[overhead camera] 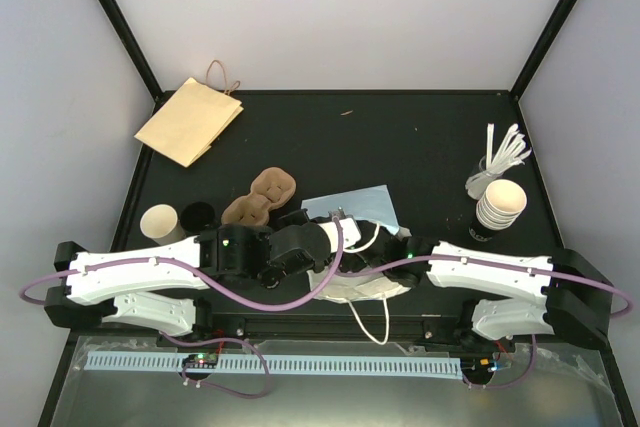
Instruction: Pack the takeout coffee
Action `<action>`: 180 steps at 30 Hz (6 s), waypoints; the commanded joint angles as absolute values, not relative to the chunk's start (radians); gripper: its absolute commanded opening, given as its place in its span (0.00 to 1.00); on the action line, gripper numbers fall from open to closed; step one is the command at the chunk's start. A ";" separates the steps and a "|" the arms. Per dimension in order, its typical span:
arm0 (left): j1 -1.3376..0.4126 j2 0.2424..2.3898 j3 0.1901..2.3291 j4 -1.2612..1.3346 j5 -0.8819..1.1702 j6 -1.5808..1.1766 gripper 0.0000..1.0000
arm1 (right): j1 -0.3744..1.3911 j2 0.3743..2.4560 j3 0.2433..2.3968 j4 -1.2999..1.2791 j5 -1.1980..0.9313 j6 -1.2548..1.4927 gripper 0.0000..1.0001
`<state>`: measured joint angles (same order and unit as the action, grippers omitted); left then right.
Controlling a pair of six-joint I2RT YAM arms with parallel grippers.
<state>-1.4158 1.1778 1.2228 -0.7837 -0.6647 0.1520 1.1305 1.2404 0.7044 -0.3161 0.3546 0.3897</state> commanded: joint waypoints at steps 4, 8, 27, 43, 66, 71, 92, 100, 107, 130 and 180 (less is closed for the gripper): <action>-1.432 1.176 1.247 -0.746 -0.604 0.123 0.01 | 1.114 1.270 0.722 -0.208 0.304 0.504 0.91; -1.432 1.177 1.244 -0.736 -0.600 0.119 0.02 | 1.114 1.301 0.706 -0.190 0.303 0.516 0.90; -1.436 1.178 1.224 -0.729 -0.546 0.083 0.02 | 1.007 1.341 0.651 -0.021 0.265 0.594 0.76; -1.435 1.059 1.329 -0.802 -0.216 -0.069 0.65 | 1.008 1.398 0.652 -0.054 0.283 0.540 0.70; -0.484 1.383 1.360 -0.664 0.382 -0.243 0.72 | 1.095 1.420 0.596 0.067 0.332 0.570 0.65; -0.468 1.649 1.482 -0.752 0.423 -0.220 0.69 | 1.116 1.430 0.586 0.072 0.352 0.612 0.64; -0.466 1.918 1.470 -0.714 0.494 -0.190 0.65 | 1.239 1.551 0.593 0.209 0.485 0.614 0.63; -0.465 1.994 1.511 -0.753 0.547 -0.170 0.62 | 1.261 1.592 0.553 0.305 0.538 0.652 0.64; -0.469 1.993 1.467 -0.730 0.646 -0.175 0.58 | 1.259 1.591 0.590 0.277 0.552 0.613 0.64; -0.471 1.932 1.401 -0.724 0.632 -0.179 0.53 | 1.366 1.562 0.755 0.087 0.668 0.340 0.66; -0.486 1.970 1.361 -0.786 0.736 -0.146 0.45 | 1.400 1.560 0.732 0.176 0.529 0.119 0.01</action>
<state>-0.4747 1.9789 1.3643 -0.7746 0.7158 -0.1589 1.3743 1.6012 0.7414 0.1333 0.4877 0.1524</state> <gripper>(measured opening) 0.451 0.018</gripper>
